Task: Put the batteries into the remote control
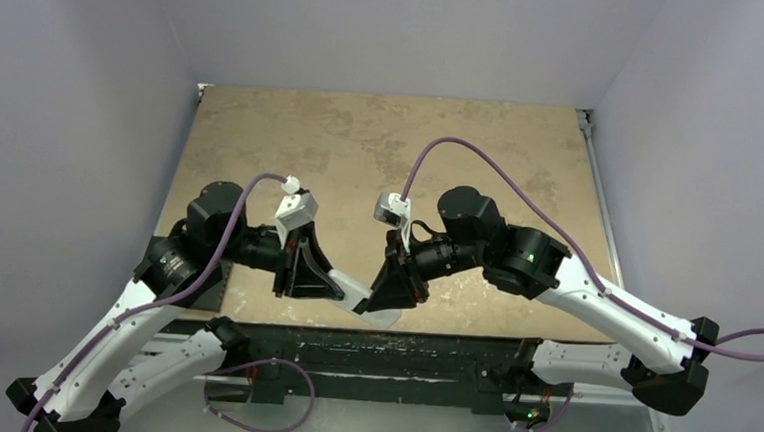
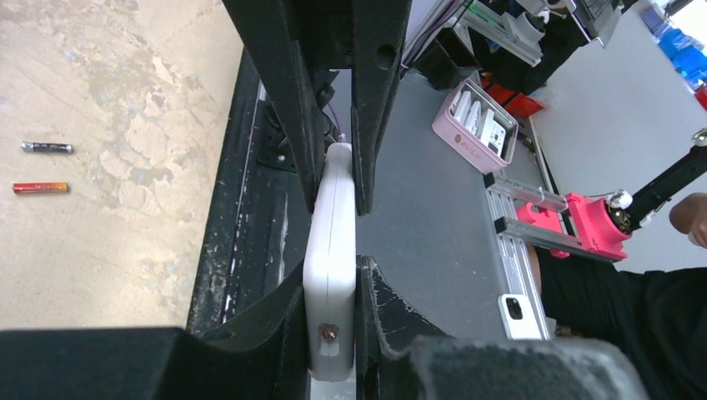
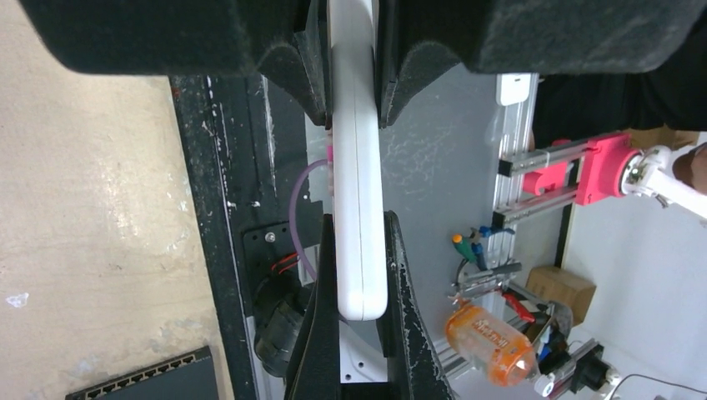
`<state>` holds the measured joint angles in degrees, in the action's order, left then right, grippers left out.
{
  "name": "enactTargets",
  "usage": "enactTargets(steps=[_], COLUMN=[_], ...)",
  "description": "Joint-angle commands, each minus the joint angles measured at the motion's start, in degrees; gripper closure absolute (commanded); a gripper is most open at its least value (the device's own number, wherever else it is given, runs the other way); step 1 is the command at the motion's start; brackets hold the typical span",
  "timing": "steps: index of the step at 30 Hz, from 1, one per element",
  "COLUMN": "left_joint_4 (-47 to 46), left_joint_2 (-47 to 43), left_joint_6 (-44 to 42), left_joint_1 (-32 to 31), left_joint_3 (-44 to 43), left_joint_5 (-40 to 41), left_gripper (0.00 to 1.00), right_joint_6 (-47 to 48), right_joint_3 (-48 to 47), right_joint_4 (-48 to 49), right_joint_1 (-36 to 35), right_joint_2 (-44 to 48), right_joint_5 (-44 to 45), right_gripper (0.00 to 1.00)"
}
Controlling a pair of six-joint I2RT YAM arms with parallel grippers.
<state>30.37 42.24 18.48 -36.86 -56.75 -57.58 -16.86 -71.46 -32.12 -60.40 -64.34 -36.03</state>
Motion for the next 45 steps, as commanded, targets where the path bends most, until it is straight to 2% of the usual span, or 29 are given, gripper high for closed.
enactTargets(steps=[1,2,3,7,10,12,18,23,32,42,45], left_joint_4=[-2.1,-2.1,-2.1,-4.5,-5.8,-7.5,-11.1,-13.9,-16.2,-17.8,-18.0], left_joint_2=[-0.4,-0.4,-0.5,-1.1,-2.2,-3.4,-5.4,-7.9,-11.3,-12.7,-12.7], left_joint_6=[0.1,0.1,0.2,2.5,4.2,6.0,12.1,18.1,24.6,28.5,28.8], left_joint_1=[-0.4,-0.3,-0.4,-0.3,-0.3,-0.4,-0.4,-0.3,-0.4,-0.4,-0.4], left_joint_3=[-1.0,-1.0,-0.9,-0.1,1.0,2.5,5.2,6.9,9.1,11.2,11.4], left_joint_5=[-0.4,0.3,1.1,4.2,8.0,10.9,17.7,22.4,27.3,28.6,28.6], left_gripper=[1.0,1.0,1.0,1.0,1.0,1.0,1.0,1.0,1.0,1.0,1.0], right_joint_6=[-0.7,-0.6,-0.5,0.1,-0.1,-0.9,-4.9,-11.3,-21.8,-30.2,-30.7], right_joint_3=[-1.0,-1.0,-0.9,0.3,2.1,3.5,10.0,16.9,25.9,30.8,30.2], right_joint_4=[3.0,3.0,2.8,3.0,3.7,4.0,5.7,9.4,19.5,31.5,31.8], right_joint_1=[0.7,0.8,0.9,1.0,1.1,1.2,1.3,1.3,1.3,1.3,1.3], right_joint_2=[1.1,1.3,1.6,3.9,6.7,8.5,15.4,21.8,28.5,28.6,27.3], right_joint_5=[0.7,1.1,1.7,6.2,11.1,14.7,26.3,33.7,35.0,34.3,34.4], right_gripper=[1.0,1.0,0.94,0.59,0.4,0.33,0.24,0.23,0.28,0.36,0.37])
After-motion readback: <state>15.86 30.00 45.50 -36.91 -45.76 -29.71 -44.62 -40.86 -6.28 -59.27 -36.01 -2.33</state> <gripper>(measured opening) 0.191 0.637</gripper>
